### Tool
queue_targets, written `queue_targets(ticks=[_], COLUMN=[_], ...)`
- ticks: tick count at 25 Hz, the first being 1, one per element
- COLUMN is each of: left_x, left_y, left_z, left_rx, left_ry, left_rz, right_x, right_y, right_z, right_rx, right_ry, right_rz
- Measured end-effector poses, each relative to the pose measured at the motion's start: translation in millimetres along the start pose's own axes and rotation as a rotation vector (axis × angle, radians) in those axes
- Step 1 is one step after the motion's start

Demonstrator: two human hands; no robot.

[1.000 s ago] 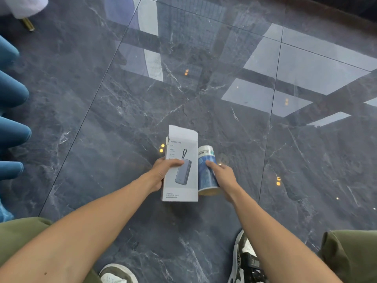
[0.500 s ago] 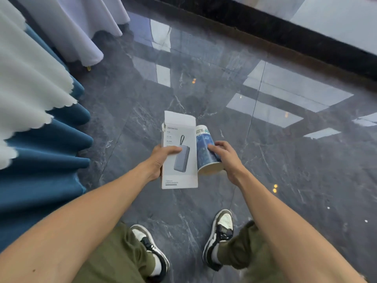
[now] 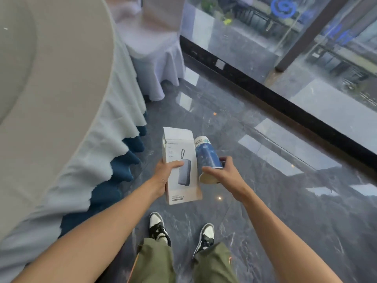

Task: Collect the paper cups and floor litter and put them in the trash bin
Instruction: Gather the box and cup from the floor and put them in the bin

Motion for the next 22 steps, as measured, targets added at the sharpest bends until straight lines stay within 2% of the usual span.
queue_targets(ticks=[4, 7, 15, 18, 22], left_x=[-64.4, -122.5, -258.9, -297.7, -345.9], left_y=[-7.3, 13.6, 127.1, 166.4, 222.0], left_z=[60.0, 110.4, 228.3, 265.7, 324.1], left_rx=[-0.081, -0.168, -0.449, -0.537, -0.588], left_ry=[-0.075, -0.190, -0.497, -0.599, -0.726], left_rz=[-0.084, -0.102, -0.043, -0.046, -0.057], right_x=[-34.9, -62.0, -142.1, -170.8, -207.4], right_y=[44.8, 54.0, 29.4, 22.6, 11.2], right_z=[-51.0, -103.7, -242.1, -285.3, -348.3], right_rx=[-0.025, -0.063, -0.331, -0.485, -0.524], right_ry=[0.061, 0.176, 0.379, 0.411, 0.437], right_rz=[0.122, 0.166, 0.229, 0.306, 0.328])
Point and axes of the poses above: each hand's wrist, its own x-axis towards the middle knuckle, its own z-axis out of the back of the hand, y = z × x, the point moved 6 cm from there along x, towards the middle knuckle, and after that the axes turned 2 degrees about -z, right-handed, at the moved point
